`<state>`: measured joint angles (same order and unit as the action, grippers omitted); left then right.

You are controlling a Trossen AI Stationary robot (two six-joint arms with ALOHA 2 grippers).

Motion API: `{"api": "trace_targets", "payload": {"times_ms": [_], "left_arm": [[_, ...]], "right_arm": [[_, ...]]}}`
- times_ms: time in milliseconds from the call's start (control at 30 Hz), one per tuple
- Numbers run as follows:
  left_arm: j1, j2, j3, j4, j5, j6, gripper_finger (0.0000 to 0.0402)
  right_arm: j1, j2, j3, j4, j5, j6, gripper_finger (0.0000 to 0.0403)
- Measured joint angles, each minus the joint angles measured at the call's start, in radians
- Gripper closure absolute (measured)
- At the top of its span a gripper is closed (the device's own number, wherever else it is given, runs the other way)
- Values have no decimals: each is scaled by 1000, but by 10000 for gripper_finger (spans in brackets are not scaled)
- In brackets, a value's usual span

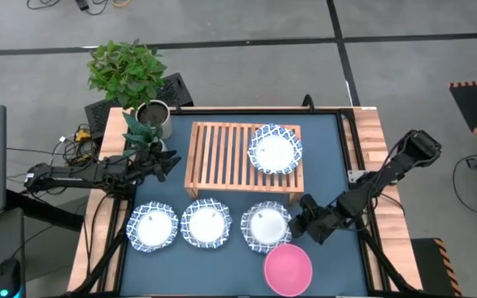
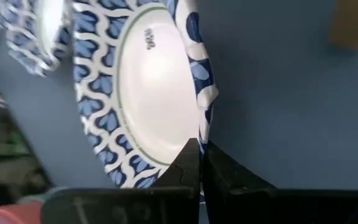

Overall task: Place and stack bowls onto a shelf
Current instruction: Stack the white patterned bowl on top of the white patterned bowl on the shelf

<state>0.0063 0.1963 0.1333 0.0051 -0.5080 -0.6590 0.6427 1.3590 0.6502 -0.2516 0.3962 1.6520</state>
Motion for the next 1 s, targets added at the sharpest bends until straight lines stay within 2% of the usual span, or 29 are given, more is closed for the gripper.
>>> {"api": "trace_targets", "payload": {"times_ms": [133, 300, 433, 633, 800, 1000], "left_arm": [[0, 0, 0, 0, 0, 12, 148], [0, 0, 0, 0, 0, 22, 148], [0, 0, 0, 0, -1, 33, 148], [0, 0, 0, 0, -20, 48, 148], [0, 0, 0, 0, -22, 47, 148], [0, 0, 0, 0, -23, 44, 148]], "right_arm": [[13, 0, 93, -228, 7, -50, 381], [13, 0, 200, -470, 75, -152, 381], [18, 0, 267, -533, 125, -342, 381], [9, 0, 321, -586, 132, -557, 381], [0, 0, 354, -619, 211, -612, 381], [-18, -12, 475, -685, 196, -735, 381]]}}
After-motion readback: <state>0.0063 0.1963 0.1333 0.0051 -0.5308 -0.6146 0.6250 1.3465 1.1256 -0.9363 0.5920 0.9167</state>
